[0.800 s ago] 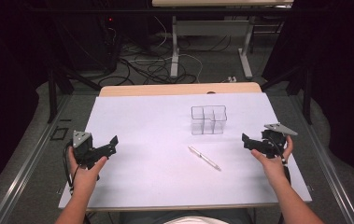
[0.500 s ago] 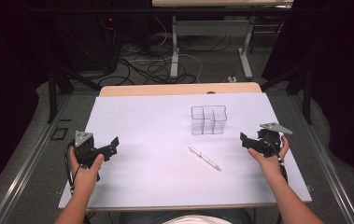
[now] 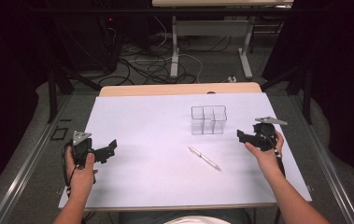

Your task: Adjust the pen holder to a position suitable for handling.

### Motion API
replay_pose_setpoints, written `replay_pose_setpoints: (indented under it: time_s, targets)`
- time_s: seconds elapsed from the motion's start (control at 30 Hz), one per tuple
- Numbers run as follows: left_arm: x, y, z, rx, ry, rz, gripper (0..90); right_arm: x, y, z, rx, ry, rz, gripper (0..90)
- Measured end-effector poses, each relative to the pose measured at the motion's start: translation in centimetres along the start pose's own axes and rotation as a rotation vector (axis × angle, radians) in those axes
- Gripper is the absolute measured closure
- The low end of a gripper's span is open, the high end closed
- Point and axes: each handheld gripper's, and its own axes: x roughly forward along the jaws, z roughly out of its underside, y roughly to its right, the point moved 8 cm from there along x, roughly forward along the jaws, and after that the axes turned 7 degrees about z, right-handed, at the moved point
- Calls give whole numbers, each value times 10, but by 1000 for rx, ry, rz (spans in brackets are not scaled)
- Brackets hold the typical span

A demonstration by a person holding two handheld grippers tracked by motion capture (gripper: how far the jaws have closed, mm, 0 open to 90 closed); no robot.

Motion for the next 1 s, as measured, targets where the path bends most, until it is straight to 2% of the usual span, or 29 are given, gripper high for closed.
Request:
replay_pose_setpoints:
  time_s: [0.17, 0.27, 0.3, 0.37, 0.47, 0.53, 0.7, 0.77, 0.8, 0.87, 1.0]
  targets:
    - [1, -2, 3, -10, -31, 3, 3, 2, -2, -8, 2, -19, -8, 272]
    - [2, -1, 7, -18, -65, 15, 5, 4, -5, -16, -2, -56, -4, 317]
    - [4, 0, 8, -19, -70, 24, 10, 4, -7, -22, 1, -68, -6, 379]
    - [6, 2, 10, -19, -83, 28, 10, 5, -8, -25, 4, -79, -12, 397]
    - [8, 5, 13, -13, -109, 44, 18, 9, -10, -32, 15, -125, -17, 486]
    - [10, 7, 14, -9, -111, 51, 19, 13, -12, -38, 21, -173, -20, 560]
    - [12, 8, 16, 1, -121, 55, 27, 18, -15, -44, 25, -214, -26, 605]
    - [12, 8, 17, -3, -124, 55, 35, 21, -19, -49, 35, -235, -34, 652]
    - [13, 7, 18, 9, -132, 52, 44, 22, -19, -51, 27, -236, -36, 666]
    - [13, 7, 19, 11, -137, 44, 60, 24, -20, -53, 25, -240, -35, 679]
    - [16, 6, 21, 5, -150, 44, 78, 30, -23, -58, -11, -259, -21, 717]
